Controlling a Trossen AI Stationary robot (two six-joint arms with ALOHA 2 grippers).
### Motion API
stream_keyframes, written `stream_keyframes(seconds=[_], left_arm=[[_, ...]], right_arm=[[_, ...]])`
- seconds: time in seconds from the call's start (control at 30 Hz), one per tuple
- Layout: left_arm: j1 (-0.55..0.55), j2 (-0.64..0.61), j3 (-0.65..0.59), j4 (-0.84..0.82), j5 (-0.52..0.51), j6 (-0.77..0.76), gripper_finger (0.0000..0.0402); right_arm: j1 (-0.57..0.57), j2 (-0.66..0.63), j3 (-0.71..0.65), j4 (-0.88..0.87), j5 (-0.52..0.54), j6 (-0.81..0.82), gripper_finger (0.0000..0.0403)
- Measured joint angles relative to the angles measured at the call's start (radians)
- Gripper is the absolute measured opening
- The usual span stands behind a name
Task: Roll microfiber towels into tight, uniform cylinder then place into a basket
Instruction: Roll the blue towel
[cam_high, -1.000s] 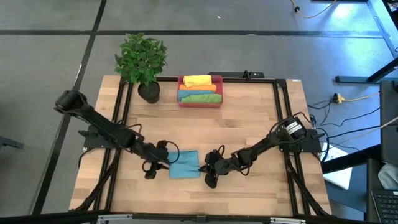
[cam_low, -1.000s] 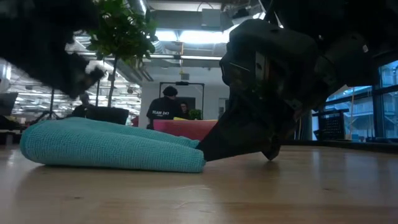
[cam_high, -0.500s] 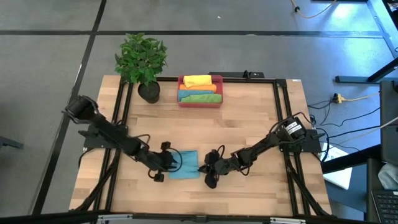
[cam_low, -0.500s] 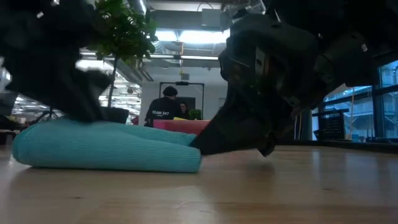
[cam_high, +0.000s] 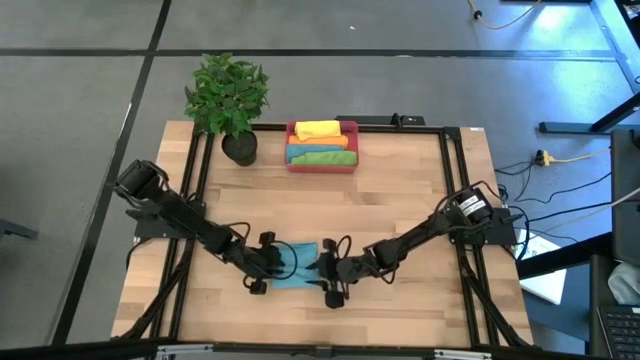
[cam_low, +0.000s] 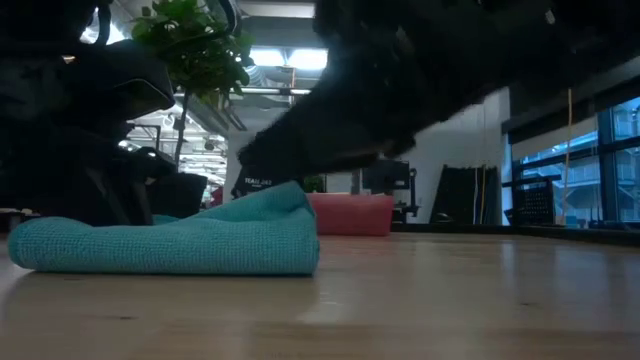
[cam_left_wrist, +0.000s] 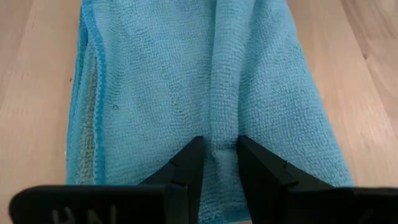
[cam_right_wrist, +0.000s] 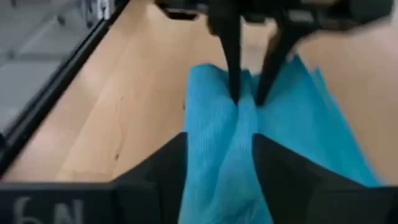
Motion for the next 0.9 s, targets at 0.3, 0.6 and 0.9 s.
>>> stream_keyframes(seconds=[0.3,0.6,0.9], left_arm=[[0.0,0.0,-0.001,-0.008,0.001,0.0,0.009],[0.001,0.0,-0.002,-0.007,0.002,0.0,0.009],[0.001,0.001,-0.003,-0.007,0.008,-0.011,0.009]], right_arm=[[0.084,-0.003,0.169,-0.278,0.091,-0.374,0.0238],[0.148,0.073,0.184,-0.355,0.186,-0.419,0.0229],[0.134,0.111,0.191,-0.362,0.267,-0.476,0.0263]])
